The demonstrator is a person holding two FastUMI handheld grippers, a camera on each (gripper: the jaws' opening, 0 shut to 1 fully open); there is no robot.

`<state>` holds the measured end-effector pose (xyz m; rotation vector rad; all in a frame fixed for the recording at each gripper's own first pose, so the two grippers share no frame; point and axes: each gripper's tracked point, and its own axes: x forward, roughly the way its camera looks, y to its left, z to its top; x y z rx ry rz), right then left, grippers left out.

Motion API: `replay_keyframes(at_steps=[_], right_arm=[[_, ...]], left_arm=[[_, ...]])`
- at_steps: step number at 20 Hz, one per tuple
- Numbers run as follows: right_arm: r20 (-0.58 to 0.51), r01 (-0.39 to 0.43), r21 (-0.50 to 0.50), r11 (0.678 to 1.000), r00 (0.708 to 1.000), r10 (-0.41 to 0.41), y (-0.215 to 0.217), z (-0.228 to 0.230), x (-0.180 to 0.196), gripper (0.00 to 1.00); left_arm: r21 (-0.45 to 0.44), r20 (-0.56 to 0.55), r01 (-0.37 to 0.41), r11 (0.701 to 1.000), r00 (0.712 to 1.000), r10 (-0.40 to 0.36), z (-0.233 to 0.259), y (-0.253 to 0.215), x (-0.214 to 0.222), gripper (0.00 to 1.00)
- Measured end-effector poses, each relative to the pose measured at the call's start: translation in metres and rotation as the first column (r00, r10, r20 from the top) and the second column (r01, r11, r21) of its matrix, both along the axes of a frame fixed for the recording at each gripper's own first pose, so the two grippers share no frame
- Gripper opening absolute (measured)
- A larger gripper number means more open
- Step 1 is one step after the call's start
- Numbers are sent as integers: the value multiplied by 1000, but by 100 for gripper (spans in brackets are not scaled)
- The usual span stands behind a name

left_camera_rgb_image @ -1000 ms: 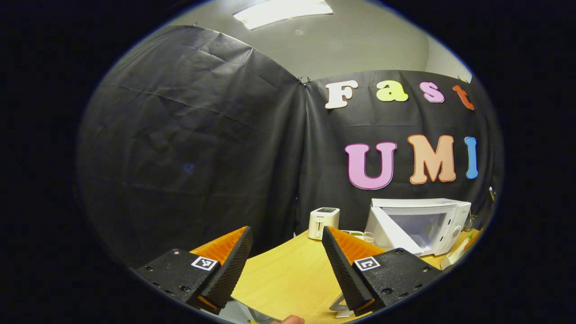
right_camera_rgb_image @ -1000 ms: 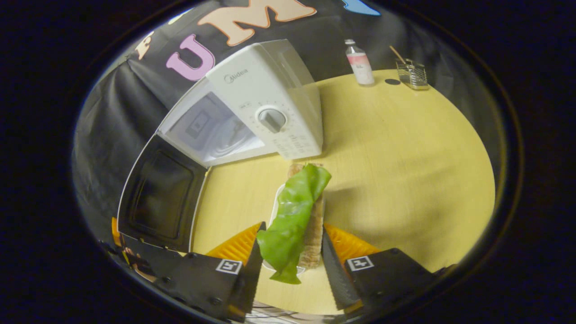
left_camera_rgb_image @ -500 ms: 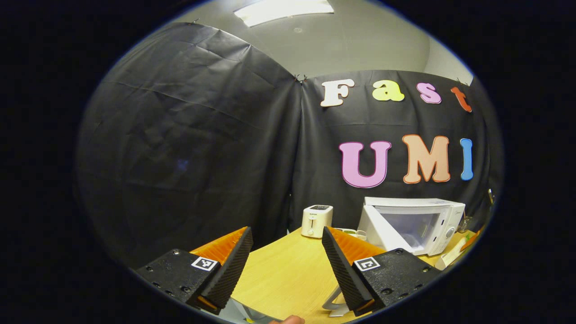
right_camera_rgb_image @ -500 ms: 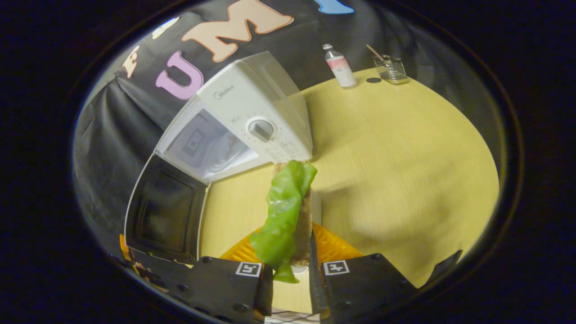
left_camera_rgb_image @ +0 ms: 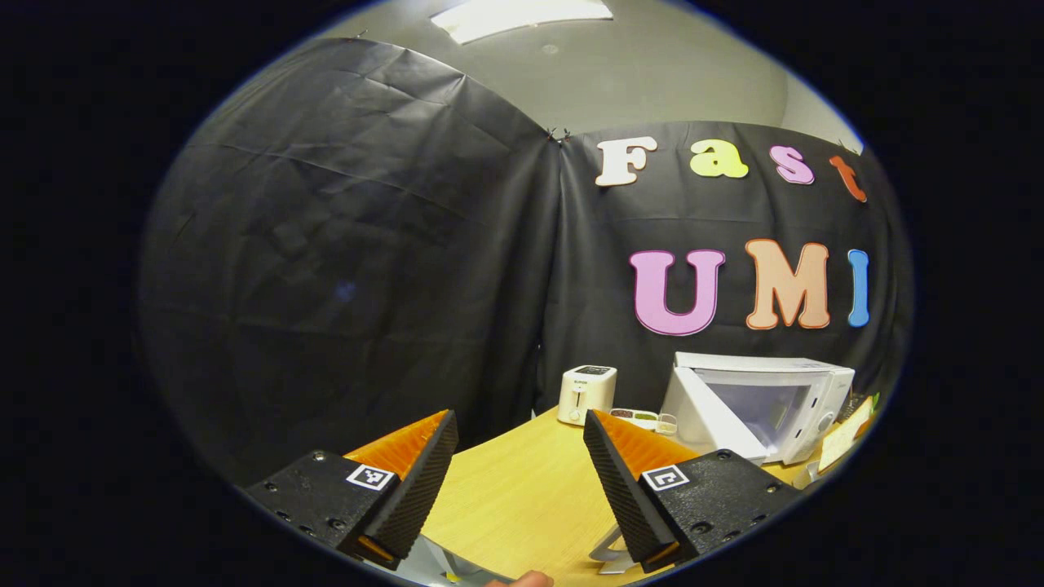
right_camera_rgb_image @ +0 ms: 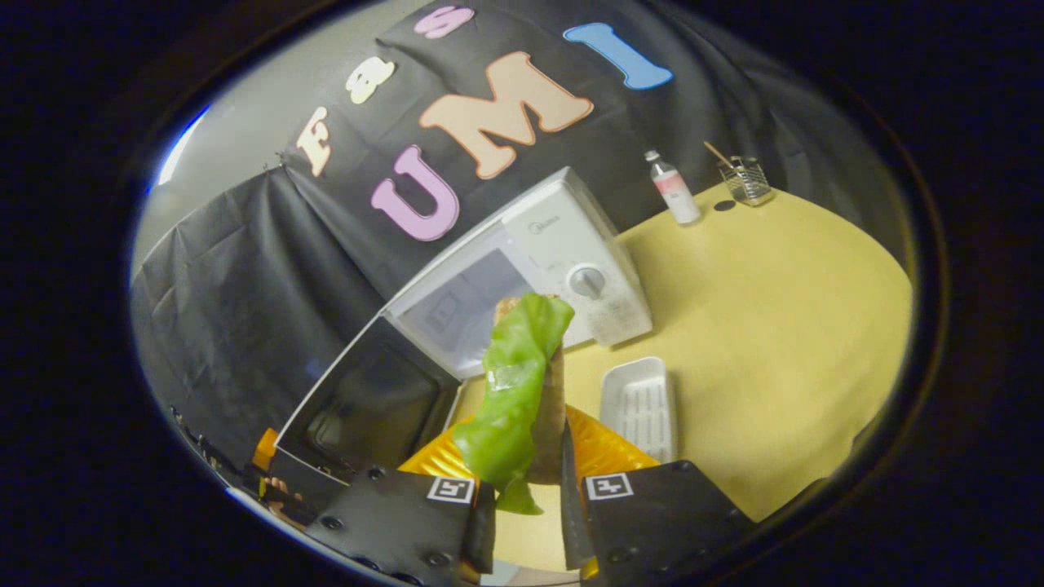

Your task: Open the microwave oven with the left hand, put the food in, and close the microwave oven.

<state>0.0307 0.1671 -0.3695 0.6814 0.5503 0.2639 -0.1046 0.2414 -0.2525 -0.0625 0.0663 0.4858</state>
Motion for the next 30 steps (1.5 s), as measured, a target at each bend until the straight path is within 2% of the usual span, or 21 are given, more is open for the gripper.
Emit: replay_keyframes(at_steps=[1,3,4,5,6,8,12,13,18,21,22,23,26,29,30], right_arm=[[27,11,15,1000,1000,-12,12,0,2,28],[70,38,47,998,997,-41,38,-1,8,28],[86,60,56,997,994,-65,50,-4,14,35],[100,83,50,995,991,-87,59,-7,21,35],[114,103,36,994,988,-107,68,-10,29,35],[126,139,22,990,982,-141,86,-16,46,35],[152,158,29,987,975,-161,125,-9,79,35],[170,173,20,985,970,-174,131,-5,88,35],[199,282,-17,959,941,-273,149,-2,137,35],[205,288,-46,956,940,-273,165,-9,167,35],[188,289,-47,956,943,-275,170,-16,174,35],[169,284,-41,958,947,-273,176,-23,182,35],[141,286,-51,957,951,-276,187,-39,208,35],[142,300,-31,954,946,-293,191,-39,229,35],[159,318,-74,945,940,-303,187,-40,237,35]], left_arm=[[0,3,3,1000,1000,-3,0,-1,-1,95],[2,6,3,1000,1000,-3,1,-2,-1,95],[3,6,-1,1000,1000,1,1,0,-2,95],[4,8,-5,1000,1000,5,2,1,-2,91],[4,8,-5,1000,1000,5,3,2,-1,95],[0,4,-6,1000,1000,6,0,2,-1,91],[-17,-8,4,1000,1000,-4,-6,0,5,99],[-22,-12,-5,1000,1000,5,-9,2,6,95],[-30,-18,-19,999,1000,19,-13,4,10,95],[-16,-23,-46,999,999,46,-15,13,9,95],[-13,-26,-54,998,998,54,-16,16,8,91],[-8,-29,-63,998,998,62,-17,20,8,95],[3,-33,-89,996,995,89,-17,29,6,95],[-5,-40,-80,997,996,80,-22,29,7,95],[-9,-46,-81,997,996,81,-24,29,8,95]])
